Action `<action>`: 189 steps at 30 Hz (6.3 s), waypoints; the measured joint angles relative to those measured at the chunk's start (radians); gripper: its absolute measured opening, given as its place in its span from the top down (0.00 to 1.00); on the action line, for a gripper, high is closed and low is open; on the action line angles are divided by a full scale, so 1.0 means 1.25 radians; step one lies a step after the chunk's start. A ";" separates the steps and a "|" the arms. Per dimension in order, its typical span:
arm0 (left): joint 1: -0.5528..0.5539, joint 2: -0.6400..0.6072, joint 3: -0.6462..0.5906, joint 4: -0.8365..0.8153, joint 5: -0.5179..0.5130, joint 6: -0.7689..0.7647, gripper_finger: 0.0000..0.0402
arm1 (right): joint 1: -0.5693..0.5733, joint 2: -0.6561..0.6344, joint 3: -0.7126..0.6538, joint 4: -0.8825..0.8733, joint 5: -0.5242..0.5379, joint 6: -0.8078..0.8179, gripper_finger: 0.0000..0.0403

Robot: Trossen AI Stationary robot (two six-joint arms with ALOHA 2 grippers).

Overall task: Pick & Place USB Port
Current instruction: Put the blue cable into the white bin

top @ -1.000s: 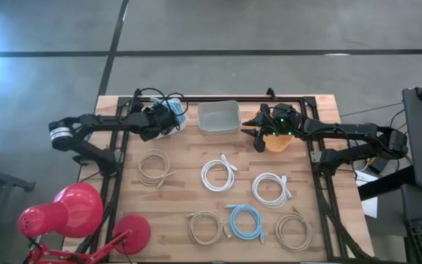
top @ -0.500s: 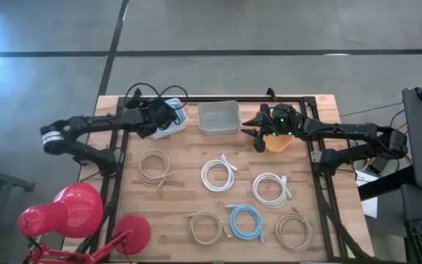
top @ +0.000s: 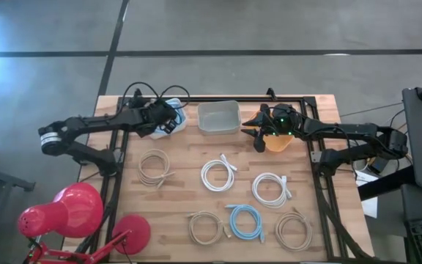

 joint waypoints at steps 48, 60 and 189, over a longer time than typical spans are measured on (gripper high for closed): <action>-0.488 0.001 -0.232 0.688 0.286 -0.075 0.82 | 0.000 0.000 -0.002 -0.005 0.000 0.006 0.71; -0.487 0.001 -0.264 0.699 0.251 -0.082 0.82 | 0.000 0.000 -0.002 -0.005 0.000 0.028 0.71; -0.487 0.077 -0.105 0.651 0.348 0.085 0.58 | 0.625 0.479 0.273 -0.375 0.054 0.341 0.74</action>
